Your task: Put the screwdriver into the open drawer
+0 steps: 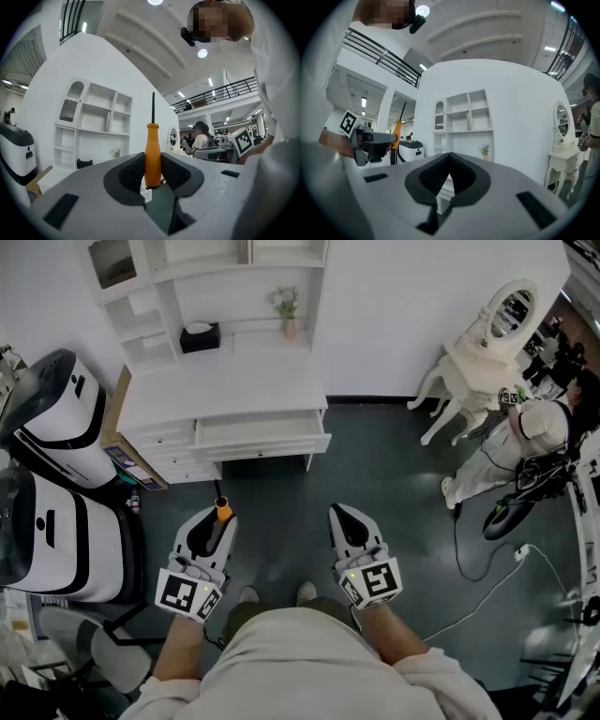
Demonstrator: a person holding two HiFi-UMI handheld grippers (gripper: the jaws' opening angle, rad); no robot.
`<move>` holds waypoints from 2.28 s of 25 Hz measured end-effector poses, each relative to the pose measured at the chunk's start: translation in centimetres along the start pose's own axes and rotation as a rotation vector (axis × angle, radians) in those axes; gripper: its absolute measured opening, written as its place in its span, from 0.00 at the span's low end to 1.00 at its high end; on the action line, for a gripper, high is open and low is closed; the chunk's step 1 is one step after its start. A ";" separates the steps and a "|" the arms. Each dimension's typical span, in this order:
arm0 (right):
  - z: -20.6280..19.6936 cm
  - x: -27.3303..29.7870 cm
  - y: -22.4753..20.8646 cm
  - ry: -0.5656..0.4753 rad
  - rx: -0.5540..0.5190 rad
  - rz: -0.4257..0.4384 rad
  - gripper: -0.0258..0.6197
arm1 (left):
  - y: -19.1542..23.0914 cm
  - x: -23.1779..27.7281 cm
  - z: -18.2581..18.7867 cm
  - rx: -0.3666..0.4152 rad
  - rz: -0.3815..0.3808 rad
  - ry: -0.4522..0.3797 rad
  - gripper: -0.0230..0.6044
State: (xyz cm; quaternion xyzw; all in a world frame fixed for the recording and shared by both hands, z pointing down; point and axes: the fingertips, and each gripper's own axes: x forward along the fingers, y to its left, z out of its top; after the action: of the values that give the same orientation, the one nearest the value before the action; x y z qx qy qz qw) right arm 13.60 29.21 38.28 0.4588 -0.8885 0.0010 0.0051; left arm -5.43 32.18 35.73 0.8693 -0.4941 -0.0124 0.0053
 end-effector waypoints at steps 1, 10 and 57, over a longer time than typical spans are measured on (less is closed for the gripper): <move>0.0 0.1 0.0 0.001 0.000 0.001 0.04 | 0.1 0.1 0.0 0.000 -0.001 0.000 0.21; -0.2 0.4 -0.6 0.004 0.004 0.014 0.04 | 0.1 0.8 -0.1 -0.006 0.003 0.008 0.21; -1.6 25.2 -8.1 0.063 -0.005 0.007 0.04 | 19.9 18.6 -2.8 -0.040 -0.058 0.035 0.21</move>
State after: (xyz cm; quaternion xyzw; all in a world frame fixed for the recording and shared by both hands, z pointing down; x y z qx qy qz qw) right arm 5.62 4.01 40.08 0.4552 -0.8896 0.0129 0.0341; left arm -12.89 5.98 38.67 0.8831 -0.4682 -0.0073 0.0310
